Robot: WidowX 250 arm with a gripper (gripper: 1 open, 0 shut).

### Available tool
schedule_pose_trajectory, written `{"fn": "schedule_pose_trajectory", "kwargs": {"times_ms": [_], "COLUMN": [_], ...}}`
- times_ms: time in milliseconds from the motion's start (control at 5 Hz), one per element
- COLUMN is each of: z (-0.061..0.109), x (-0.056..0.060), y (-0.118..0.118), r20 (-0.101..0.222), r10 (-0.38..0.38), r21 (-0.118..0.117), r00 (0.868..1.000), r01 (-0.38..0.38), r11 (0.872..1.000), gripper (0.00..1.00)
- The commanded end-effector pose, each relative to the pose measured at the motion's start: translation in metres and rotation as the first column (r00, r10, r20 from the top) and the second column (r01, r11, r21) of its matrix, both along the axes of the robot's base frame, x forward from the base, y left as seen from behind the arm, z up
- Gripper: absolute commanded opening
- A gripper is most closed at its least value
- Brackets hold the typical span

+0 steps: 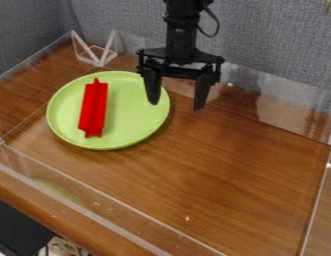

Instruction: Put the red object on the right side

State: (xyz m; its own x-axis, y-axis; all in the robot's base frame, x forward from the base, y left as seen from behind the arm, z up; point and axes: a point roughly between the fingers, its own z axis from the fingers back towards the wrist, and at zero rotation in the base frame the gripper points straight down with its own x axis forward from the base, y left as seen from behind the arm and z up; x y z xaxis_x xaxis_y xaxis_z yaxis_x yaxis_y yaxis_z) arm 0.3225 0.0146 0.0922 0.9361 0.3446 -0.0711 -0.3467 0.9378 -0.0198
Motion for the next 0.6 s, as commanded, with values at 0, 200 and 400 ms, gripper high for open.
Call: {"fn": "schedule_pose_trajectory", "kwargs": {"times_ms": [0, 200, 400], "z": [0.0209, 0.0214, 0.0226], "x": [0.0044, 0.0047, 0.0042], "y": [0.0064, 0.0072, 0.0091], "r20": [0.075, 0.078, 0.081], "r10": [0.061, 0.098, 0.138], "r21": [0.000, -0.008, -0.015], "r00": [0.995, 0.992, 0.987], "r01": [-0.061, -0.098, -0.137], "r11": [0.998, 0.995, 0.990], "gripper": [1.00, 1.00, 1.00]}}
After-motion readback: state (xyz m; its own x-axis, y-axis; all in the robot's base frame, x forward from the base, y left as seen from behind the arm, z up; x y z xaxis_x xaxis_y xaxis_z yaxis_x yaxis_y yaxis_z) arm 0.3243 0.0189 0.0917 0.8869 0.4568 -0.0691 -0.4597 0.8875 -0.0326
